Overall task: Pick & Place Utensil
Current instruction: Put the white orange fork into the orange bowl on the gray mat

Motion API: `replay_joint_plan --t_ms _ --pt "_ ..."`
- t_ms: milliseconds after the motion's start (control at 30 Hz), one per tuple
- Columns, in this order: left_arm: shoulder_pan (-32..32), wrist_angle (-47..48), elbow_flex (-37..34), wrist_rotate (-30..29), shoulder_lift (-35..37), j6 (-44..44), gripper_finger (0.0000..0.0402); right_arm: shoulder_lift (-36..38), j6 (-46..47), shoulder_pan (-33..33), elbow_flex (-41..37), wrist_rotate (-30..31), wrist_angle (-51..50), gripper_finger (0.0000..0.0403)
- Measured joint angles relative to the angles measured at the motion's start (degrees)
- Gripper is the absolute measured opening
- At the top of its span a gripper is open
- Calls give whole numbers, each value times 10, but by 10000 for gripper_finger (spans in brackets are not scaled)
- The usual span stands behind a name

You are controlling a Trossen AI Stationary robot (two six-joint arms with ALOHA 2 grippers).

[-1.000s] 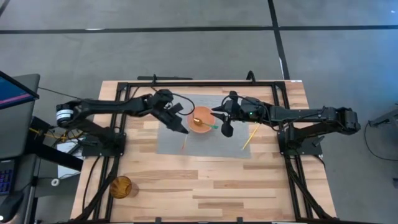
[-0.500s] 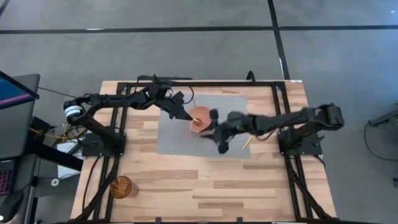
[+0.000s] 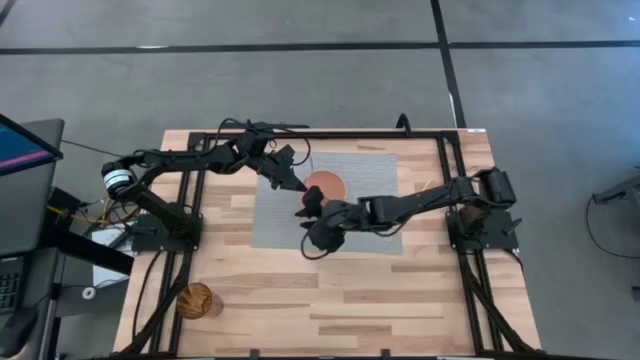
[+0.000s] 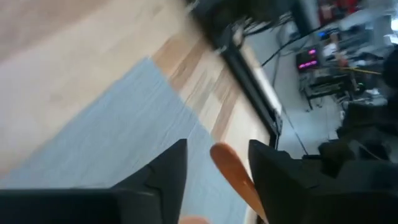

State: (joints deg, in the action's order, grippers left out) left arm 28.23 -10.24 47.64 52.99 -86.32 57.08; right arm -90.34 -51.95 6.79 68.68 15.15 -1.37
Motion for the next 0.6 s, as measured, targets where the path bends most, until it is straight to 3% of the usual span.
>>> replay_joint_plan --t_ms 233,600 --pt "-1 4 0 3 0 -1 15 -47 -38 -7 88 1 -125 187" --pt "-1 8 -1 -5 0 -3 15 -59 -43 -18 118 3 -163 65"
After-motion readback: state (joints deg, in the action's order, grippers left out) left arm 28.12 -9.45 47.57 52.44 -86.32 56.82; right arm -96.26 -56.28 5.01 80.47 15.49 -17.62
